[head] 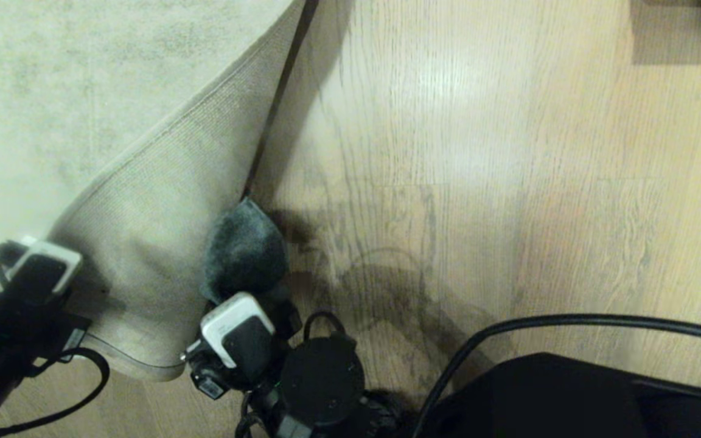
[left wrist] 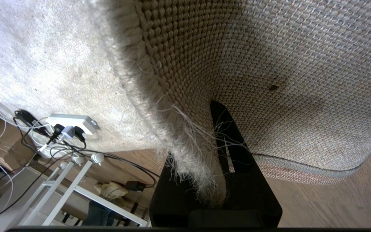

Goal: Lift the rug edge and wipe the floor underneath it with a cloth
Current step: Wipe the floor under the carpet with a rag

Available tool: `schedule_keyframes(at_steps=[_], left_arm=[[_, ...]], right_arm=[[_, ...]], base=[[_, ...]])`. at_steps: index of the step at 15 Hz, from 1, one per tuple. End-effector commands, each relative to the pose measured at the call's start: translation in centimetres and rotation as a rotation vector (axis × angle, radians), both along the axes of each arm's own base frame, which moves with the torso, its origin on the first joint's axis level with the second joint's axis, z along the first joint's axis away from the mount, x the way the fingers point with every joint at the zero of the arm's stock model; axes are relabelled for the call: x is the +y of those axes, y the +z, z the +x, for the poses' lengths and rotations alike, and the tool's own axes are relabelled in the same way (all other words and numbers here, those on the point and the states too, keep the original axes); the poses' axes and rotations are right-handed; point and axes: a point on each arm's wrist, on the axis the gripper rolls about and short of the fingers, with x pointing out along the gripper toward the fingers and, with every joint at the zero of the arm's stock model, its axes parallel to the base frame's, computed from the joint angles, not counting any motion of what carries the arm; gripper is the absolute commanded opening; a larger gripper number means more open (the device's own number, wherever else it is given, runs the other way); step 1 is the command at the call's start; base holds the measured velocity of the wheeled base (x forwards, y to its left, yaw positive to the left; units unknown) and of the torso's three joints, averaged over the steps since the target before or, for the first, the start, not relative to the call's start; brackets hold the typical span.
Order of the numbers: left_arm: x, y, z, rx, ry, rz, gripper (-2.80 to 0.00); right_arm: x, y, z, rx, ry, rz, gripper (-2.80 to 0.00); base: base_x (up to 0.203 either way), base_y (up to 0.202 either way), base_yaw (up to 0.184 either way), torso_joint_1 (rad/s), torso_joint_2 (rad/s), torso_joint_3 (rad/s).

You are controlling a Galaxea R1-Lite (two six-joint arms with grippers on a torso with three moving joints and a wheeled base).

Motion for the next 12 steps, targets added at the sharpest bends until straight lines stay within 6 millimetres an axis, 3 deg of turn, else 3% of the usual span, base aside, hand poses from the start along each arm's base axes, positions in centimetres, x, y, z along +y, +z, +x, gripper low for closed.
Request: schedule_keyframes(at_steps=[1,4,6,9,12], left_arm=[[0.0,0.0,0.0,-0.004,0.007,0.002,-2.80],[0.1,-0.1,0.1,0.007,0.006,0.001,-2.80],[0.1,-0.2,0.1,0.010,0.006,0.001,-2.80],[0.0,-0.4,0.3,0.020,0.003,0.001,-2.80],[0.1,-0.4,0.3,0.021,0.007,0.002,-2.80]], right_arm=[[1.3,-4.1,0.4,0.024,0.001,-0.047,-2.80],[1.9,-5.9,1.6,0.051,-0.014,-0.032,-2.80],[1.6,-6.6,3.7,0.055,-0.053,-0.024,-2.80],[0.8,-6.3,7.8,0.039,-0.133,0.014,-2.80],[-0.5,-4.6,11.9,0.012,-0.211,0.058,-2.80]], base=[[0.000,0.000,0.000,0.000,0.00,0.000],[0.000,0.000,0.000,0.000,0.00,0.000],[0.000,0.000,0.000,0.000,0.00,0.000],[0.000,0.000,0.000,0.000,0.00,0.000],[0.000,0.000,0.000,0.000,0.00,0.000]])
